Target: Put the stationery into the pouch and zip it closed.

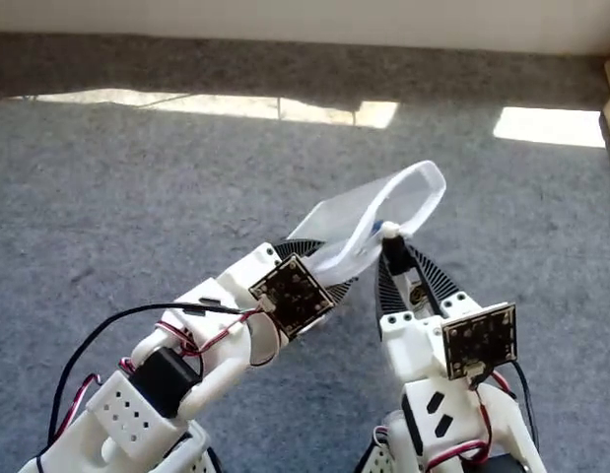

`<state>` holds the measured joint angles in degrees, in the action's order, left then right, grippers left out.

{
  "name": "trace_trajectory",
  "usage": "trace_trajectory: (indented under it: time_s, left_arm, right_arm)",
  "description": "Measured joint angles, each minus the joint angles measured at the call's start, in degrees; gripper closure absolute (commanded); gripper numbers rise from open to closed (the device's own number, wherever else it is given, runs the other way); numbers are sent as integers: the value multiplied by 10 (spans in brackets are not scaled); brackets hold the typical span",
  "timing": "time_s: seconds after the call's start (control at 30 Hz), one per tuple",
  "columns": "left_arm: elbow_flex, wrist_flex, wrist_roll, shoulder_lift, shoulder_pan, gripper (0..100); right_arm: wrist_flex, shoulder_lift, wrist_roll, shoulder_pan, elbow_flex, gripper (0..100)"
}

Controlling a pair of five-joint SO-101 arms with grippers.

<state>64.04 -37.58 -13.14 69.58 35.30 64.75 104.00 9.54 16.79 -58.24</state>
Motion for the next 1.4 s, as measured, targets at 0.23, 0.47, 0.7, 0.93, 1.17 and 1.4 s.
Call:
trace_trajectory:
  time_s: [0.23, 0.47, 0.7, 0.93, 1.17, 1.4]
  left_arm:
    - [1, 0, 5, 3, -1, 787]
    - [1, 0, 5, 3, -1, 856]
    - [1, -4, 5, 38, 1, 856]
    - [13, -14, 5, 123, 2, 860]
    - [20, -18, 5, 136, 2, 925]
    - [20, -40, -13, 137, 3, 995]
  right_arm:
    - [9, 0, -1, 31, 2, 994]
    - [9, 0, 11, 33, 2, 994]
    - [9, 0, 11, 36, 2, 994]
    - [9, 0, 11, 39, 1, 994]
    - [9, 0, 11, 39, 1, 994]
    - [3, 0, 13, 39, 0, 994]
